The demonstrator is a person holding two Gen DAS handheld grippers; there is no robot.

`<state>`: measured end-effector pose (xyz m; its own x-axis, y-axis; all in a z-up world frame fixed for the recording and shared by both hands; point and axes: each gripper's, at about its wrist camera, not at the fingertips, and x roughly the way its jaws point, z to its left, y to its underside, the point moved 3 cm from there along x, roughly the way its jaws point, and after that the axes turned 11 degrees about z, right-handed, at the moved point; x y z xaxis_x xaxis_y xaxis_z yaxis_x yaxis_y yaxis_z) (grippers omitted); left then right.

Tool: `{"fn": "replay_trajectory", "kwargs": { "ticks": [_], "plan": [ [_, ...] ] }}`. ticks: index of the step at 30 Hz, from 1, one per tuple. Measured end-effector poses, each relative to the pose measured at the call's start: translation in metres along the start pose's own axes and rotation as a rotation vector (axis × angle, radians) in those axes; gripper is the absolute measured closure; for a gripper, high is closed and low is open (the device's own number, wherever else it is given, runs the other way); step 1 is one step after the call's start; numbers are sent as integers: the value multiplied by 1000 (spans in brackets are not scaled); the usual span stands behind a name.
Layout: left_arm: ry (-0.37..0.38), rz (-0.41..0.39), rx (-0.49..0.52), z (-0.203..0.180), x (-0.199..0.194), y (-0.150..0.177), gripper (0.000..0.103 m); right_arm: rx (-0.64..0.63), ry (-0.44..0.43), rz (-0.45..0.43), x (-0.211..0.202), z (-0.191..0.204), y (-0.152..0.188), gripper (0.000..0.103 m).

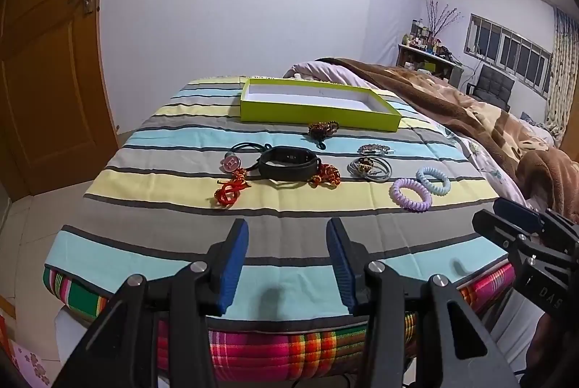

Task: Organize jewelry

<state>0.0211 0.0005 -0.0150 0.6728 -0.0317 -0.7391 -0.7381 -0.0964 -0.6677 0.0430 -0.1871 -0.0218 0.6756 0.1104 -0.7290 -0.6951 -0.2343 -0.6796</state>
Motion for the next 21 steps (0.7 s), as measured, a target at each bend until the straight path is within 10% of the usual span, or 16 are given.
{"fn": "replay_trajectory", "kwargs": {
  "ticks": [21],
  "plan": [
    [-2, -15, -8, 2, -4, 0, 56, 0, 1, -8, -2, -1, 0, 56]
  ]
}}
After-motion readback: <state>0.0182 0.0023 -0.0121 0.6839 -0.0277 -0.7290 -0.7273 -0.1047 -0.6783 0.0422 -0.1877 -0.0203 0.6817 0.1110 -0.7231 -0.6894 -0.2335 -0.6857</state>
